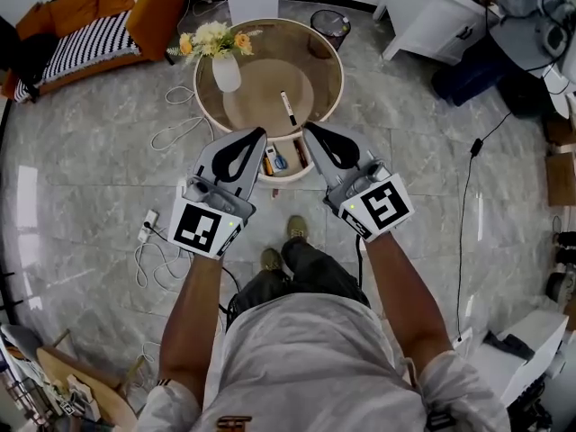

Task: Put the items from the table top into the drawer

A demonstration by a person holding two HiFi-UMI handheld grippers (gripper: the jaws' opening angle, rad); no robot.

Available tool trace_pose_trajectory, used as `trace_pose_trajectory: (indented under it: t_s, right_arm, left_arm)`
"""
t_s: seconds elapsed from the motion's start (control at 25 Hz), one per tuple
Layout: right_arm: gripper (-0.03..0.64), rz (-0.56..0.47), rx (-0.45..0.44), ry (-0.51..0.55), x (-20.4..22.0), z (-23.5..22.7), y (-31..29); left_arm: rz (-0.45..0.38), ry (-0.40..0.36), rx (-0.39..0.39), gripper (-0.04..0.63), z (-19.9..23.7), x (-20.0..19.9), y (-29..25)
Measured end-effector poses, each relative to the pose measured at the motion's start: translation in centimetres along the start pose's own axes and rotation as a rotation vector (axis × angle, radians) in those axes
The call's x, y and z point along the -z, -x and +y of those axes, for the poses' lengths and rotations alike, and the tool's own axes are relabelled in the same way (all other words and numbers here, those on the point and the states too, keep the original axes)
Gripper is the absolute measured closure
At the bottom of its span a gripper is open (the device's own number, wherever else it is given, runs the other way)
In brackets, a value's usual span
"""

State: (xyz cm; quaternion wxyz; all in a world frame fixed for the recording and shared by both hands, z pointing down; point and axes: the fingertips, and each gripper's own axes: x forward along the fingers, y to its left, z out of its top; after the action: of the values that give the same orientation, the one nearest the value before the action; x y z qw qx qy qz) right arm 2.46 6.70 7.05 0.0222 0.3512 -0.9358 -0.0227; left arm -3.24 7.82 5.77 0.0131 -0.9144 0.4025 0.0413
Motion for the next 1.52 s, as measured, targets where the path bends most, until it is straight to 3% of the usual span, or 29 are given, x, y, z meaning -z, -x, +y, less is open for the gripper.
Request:
trace_pose_trajectory:
  t_s: [0.44,0.92,1.52]
  right_arm:
    - [0.617,0.033,-0.055,0.016,3.8,-5.5,-4.0]
    - [0.617,0.136,0.017,-0.008,11.3,-8.4,-10.0]
    - [0.617,0.277,0.128,-0.046,22.9,-12.0,-13.7]
  left_arm:
    - [0.069,-0.003,-0.074,0.595,3.7,5.0,-6.5]
    - [0.145,0.018,-0.080,0.595,10.4,12.9,-8.4]
    - [0.220,0.022,-0.026,0.595,13.8,23.1,-11.9]
